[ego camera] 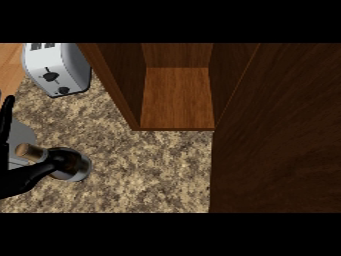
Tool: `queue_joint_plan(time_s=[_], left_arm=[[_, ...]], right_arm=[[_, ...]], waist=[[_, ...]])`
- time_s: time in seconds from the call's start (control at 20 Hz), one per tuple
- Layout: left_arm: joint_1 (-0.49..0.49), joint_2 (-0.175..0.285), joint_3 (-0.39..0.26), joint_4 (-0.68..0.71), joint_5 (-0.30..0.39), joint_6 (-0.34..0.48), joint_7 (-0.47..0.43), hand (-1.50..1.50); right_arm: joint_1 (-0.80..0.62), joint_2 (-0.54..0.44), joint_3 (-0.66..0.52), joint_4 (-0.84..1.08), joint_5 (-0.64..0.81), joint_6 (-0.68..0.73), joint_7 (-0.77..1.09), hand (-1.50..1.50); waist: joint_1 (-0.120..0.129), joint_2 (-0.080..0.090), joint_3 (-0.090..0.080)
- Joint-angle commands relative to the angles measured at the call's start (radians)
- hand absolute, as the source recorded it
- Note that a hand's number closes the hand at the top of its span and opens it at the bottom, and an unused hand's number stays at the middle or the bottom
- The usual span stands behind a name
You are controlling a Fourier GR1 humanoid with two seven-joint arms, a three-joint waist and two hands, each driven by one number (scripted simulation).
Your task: Pick up the wine, place it into the cabinet and close the cabinet
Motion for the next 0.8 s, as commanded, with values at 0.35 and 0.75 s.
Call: queue_joint_plan(time_s=[0.35,0.75], left_arm=[[0.138,0.030,0.115,0.012,0.077,-0.100,-0.073,-1.50],[0.194,0.021,0.150,0.143,0.080,-0.174,-0.177,-1.50]], right_arm=[[-0.041,0.024,0.019,0.003,0.031,-0.004,0.027,-1.50],[-0.050,0.009,-0.027,-0.031,-0.026,0.002,0.070,-1.50]], waist=[[0.003,0.000,0.000],[0.002,0.000,0.000]])
